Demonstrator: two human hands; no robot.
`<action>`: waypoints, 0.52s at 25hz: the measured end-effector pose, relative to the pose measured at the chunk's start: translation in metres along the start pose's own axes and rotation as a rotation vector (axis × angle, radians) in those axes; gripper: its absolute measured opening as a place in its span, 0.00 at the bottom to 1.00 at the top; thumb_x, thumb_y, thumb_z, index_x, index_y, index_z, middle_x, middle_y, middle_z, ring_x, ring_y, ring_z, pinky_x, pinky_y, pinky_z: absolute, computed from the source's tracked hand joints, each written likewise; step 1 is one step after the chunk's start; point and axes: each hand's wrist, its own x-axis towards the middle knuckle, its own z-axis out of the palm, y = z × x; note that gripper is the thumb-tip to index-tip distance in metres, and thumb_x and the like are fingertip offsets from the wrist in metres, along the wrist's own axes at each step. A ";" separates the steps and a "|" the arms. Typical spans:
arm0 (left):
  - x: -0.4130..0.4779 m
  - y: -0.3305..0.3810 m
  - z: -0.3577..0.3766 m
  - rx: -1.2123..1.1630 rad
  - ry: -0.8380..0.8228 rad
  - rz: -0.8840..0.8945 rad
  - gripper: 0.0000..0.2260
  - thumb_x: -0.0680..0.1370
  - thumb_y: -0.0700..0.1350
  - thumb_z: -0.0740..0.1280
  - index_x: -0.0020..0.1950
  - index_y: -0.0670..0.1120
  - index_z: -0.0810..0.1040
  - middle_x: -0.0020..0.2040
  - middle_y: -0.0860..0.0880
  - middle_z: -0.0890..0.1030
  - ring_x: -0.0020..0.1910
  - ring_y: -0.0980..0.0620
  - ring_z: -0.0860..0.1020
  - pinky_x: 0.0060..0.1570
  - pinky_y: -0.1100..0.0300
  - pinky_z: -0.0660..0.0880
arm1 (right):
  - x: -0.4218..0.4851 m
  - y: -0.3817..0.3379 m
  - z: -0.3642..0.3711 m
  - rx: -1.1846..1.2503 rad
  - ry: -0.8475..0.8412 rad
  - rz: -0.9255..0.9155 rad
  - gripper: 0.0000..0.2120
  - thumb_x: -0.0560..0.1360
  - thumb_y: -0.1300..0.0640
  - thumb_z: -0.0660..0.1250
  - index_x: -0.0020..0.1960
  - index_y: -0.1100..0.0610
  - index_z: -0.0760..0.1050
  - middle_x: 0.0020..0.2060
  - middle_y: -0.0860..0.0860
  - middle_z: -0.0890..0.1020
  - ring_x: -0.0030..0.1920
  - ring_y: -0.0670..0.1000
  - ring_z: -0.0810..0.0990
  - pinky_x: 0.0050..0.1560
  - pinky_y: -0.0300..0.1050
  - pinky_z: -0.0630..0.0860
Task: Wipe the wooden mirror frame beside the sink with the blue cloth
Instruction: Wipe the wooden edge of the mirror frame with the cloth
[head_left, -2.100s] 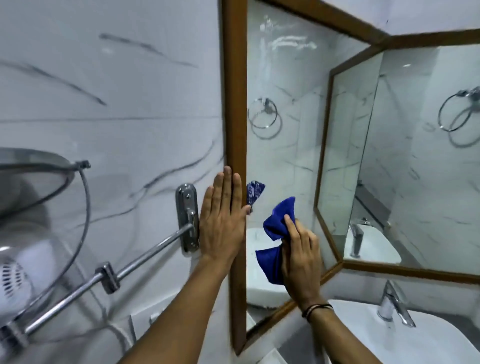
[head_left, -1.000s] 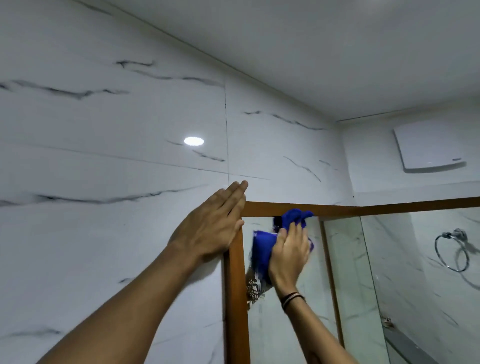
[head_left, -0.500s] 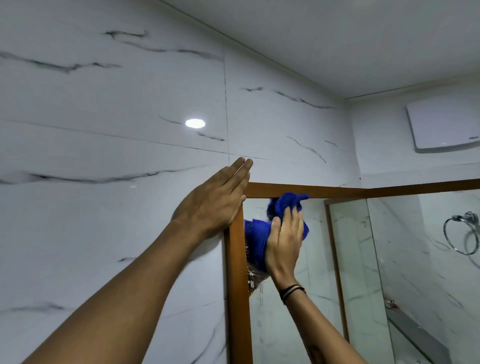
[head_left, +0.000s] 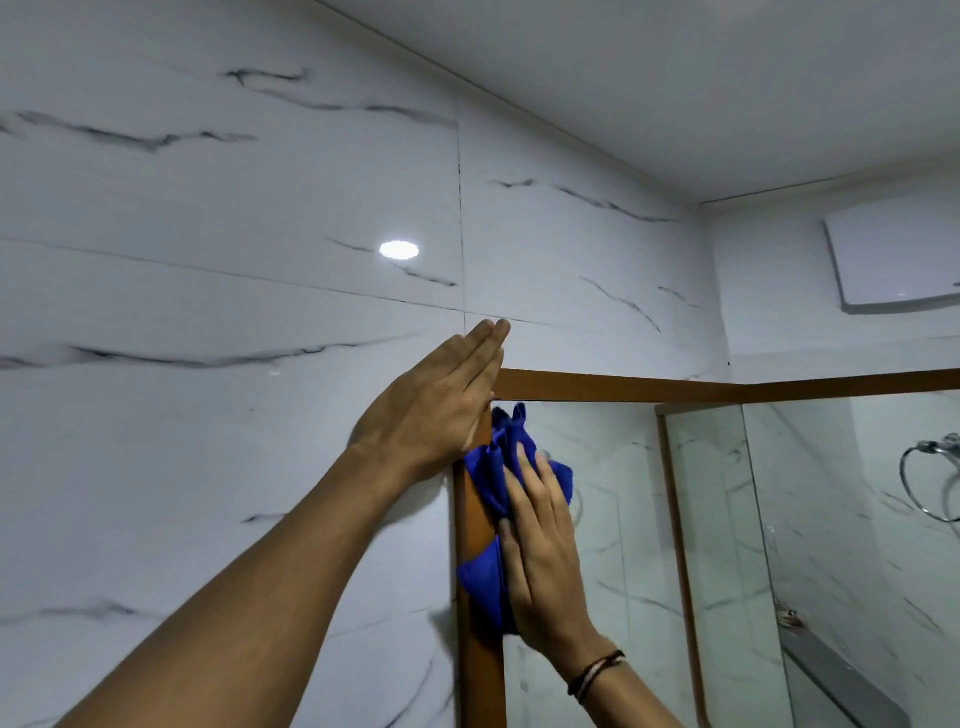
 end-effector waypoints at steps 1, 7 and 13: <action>0.000 0.002 -0.001 0.003 -0.012 -0.012 0.25 0.90 0.46 0.53 0.87 0.38 0.63 0.90 0.41 0.55 0.89 0.45 0.55 0.87 0.49 0.57 | -0.025 0.004 -0.003 -0.031 -0.022 -0.006 0.29 0.86 0.52 0.53 0.86 0.43 0.52 0.87 0.43 0.53 0.88 0.51 0.49 0.87 0.50 0.49; 0.002 0.002 0.000 -0.055 -0.026 -0.029 0.27 0.88 0.42 0.64 0.87 0.38 0.64 0.89 0.42 0.57 0.89 0.46 0.57 0.87 0.50 0.60 | 0.033 -0.007 -0.001 -0.034 0.033 0.046 0.28 0.87 0.50 0.51 0.86 0.40 0.49 0.87 0.39 0.51 0.88 0.49 0.48 0.87 0.48 0.47; 0.000 0.004 -0.006 -0.080 -0.080 -0.063 0.28 0.89 0.42 0.61 0.89 0.40 0.59 0.90 0.44 0.52 0.89 0.48 0.52 0.87 0.54 0.53 | -0.015 -0.012 0.002 -0.076 -0.005 0.002 0.29 0.87 0.48 0.50 0.86 0.41 0.47 0.87 0.40 0.49 0.88 0.49 0.48 0.85 0.56 0.51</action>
